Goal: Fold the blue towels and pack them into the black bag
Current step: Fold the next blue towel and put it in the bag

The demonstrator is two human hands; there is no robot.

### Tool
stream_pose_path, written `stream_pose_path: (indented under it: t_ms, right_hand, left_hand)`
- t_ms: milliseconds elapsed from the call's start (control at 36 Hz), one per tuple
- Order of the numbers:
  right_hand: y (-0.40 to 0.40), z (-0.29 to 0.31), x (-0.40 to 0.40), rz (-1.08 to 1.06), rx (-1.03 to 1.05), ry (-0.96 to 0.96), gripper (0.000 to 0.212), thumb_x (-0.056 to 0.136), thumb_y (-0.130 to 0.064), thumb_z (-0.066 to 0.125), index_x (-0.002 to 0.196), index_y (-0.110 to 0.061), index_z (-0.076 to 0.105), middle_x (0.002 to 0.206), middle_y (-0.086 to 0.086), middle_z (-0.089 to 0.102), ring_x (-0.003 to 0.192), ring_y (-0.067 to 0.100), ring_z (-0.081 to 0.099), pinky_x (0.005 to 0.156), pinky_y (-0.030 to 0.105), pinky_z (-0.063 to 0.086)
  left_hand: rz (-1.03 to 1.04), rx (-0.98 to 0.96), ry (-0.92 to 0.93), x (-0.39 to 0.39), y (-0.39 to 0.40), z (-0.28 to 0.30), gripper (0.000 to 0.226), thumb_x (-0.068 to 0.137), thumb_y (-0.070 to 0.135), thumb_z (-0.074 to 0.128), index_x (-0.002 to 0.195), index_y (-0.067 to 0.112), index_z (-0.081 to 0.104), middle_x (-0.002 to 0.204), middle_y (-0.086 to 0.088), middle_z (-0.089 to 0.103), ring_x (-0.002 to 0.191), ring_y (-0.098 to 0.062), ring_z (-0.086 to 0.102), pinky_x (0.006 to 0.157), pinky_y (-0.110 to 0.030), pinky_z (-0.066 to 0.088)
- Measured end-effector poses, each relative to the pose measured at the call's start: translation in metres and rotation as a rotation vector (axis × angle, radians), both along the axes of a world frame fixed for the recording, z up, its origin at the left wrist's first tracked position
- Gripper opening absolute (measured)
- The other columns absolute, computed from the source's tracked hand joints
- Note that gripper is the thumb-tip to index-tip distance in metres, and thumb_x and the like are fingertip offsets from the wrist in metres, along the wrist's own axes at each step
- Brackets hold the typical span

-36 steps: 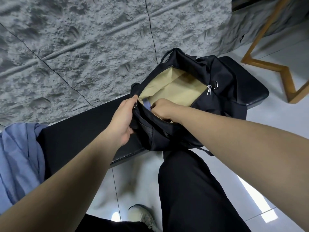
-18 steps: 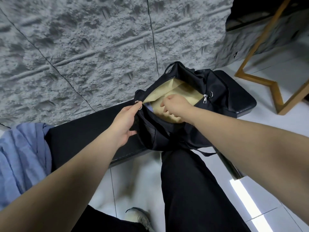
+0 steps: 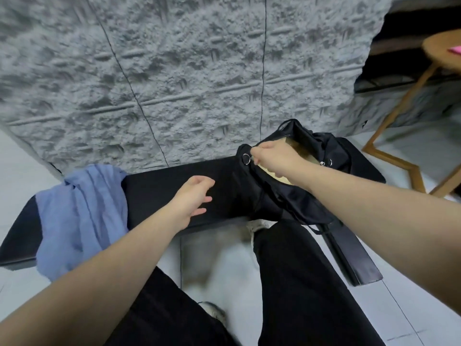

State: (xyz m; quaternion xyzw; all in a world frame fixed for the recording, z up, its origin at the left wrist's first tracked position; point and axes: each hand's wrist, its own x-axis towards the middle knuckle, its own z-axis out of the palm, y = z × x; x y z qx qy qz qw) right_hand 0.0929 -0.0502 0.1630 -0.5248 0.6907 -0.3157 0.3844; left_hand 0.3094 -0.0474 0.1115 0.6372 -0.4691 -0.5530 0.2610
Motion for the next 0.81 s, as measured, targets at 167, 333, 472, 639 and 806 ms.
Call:
stream_pose_path:
  t_ms: [167,333,472,639,806]
  right_hand:
    - [0.004,0.001,0.047,0.120,0.072,0.018,0.022,0.079,-0.030,0.057,0.059,-0.022,0.051,0.051,-0.002,0.039,0.049,0.017,0.033,0.044,0.022,0.023]
    - [0.001,-0.014,0.097,0.261,0.147,0.072,0.030,0.083,-0.033,0.056,0.060,-0.020,0.043,0.059,-0.001,0.045,0.062,0.021,0.039,0.050,0.025,0.028]
    - [-0.006,-0.034,0.135,0.361,0.260,0.089,0.027,0.085,-0.034,0.052,0.065,-0.017,0.047,0.062,0.001,0.047,0.061,0.019,0.038,0.049,0.024,0.028]
    - [-0.020,-0.057,0.178,0.448,0.351,0.120,0.020,0.085,-0.032,0.047,0.073,-0.017,0.053,0.064,-0.001,0.051,0.055,0.015,0.041,0.048,0.021,0.030]
    - [-0.032,-0.078,0.212,0.508,0.397,0.100,0.018,0.086,-0.027,0.048,0.075,-0.019,0.060,0.068,-0.002,0.055,0.057,0.013,0.046,0.049,0.021,0.035]
  left_hand:
    - [0.006,0.003,-0.019,0.045,0.016,0.000,0.024,0.096,0.039,0.054,0.118,0.030,0.059,0.121,0.009,0.059,0.105,-0.012,0.063,0.087,-0.035,0.051]
    - [0.039,-0.005,-0.072,0.089,0.023,-0.009,0.019,0.097,0.041,0.053,0.113,0.032,0.059,0.117,0.011,0.061,0.106,-0.009,0.061,0.090,-0.034,0.051]
    - [0.107,-0.115,-0.206,0.125,0.022,-0.028,0.016,0.096,0.028,0.057,0.111,0.025,0.061,0.107,0.009,0.061,0.093,-0.008,0.058,0.075,-0.025,0.048]
    - [0.155,-0.216,-0.475,0.174,0.022,-0.057,0.026,0.086,0.022,0.064,0.109,0.033,0.059,0.126,-0.001,0.054,0.106,-0.023,0.059,0.094,-0.042,0.050]
    - [0.398,-0.274,-0.819,0.208,0.024,-0.075,0.046,0.085,0.024,0.069,0.127,0.027,0.052,0.141,-0.005,0.038,0.130,-0.034,0.036,0.107,-0.047,0.029]
